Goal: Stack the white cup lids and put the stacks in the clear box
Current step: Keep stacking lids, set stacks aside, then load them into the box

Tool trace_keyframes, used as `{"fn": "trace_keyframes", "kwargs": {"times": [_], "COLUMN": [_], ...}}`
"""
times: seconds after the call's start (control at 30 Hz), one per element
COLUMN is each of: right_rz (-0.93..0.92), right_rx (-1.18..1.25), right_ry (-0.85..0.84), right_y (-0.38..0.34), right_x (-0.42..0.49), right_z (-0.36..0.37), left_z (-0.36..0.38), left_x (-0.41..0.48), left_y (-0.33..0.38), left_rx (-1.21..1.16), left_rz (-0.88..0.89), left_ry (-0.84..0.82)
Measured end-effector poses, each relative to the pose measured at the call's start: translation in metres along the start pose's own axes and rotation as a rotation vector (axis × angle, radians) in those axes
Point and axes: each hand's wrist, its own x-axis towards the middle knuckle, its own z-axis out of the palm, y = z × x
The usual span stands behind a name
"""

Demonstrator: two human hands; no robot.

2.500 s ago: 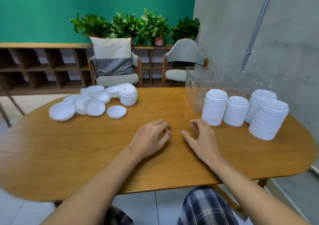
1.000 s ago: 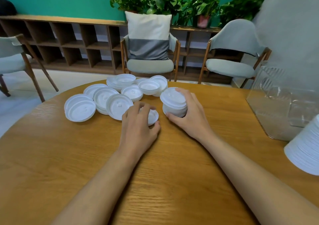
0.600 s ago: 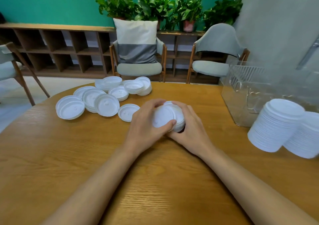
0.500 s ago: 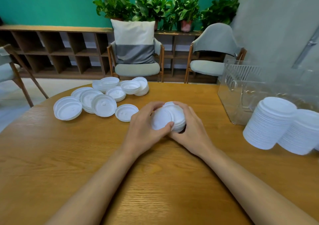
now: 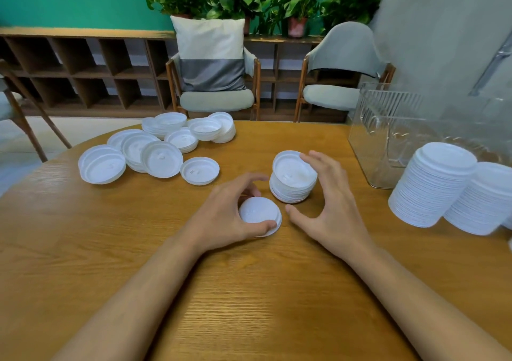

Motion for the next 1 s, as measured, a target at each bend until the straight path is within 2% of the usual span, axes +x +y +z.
{"fn": "trace_keyframes", "kwargs": {"times": [0.13,0.27,0.37,0.47,0.6,0.7,0.83,1.0], "right_rz": [-0.155,-0.115,-0.039,-0.014,-0.039,-0.054,-0.007,0.032], "right_rx": [-0.029,0.048,0.071,0.066,0.0,-0.055,-0.052,-0.042], "right_ry": [0.043,-0.099,-0.169,-0.179,-0.221,-0.245,-0.269,-0.265], "right_y": [-0.008,-0.01,-0.01,-0.011,-0.011,-0.01,-0.008,-0.003], "right_x": [-0.018,-0.026,-0.023,-0.017,-0.013,-0.012,-0.012,-0.002], "right_z": [-0.003,0.002,0.005,0.008,0.01,0.013,0.016,0.016], "left_z": [0.003,0.003,0.0,0.002,0.012,0.018,0.016,0.008], "left_x": [0.001,0.001,0.003,0.013,0.036,0.044,0.043,0.043], "left_y": [0.005,0.007,0.007,0.004,0.001,-0.007,-0.013,-0.015], "left_rx": [-0.041,-0.085,-0.111,0.085,0.383,0.512,0.539,0.455], "left_rz": [0.018,-0.016,-0.016,0.155,0.371,0.429,0.421,0.343], "left_ry": [-0.024,0.011,0.186,0.339,0.217,0.173,0.225,0.234]}}
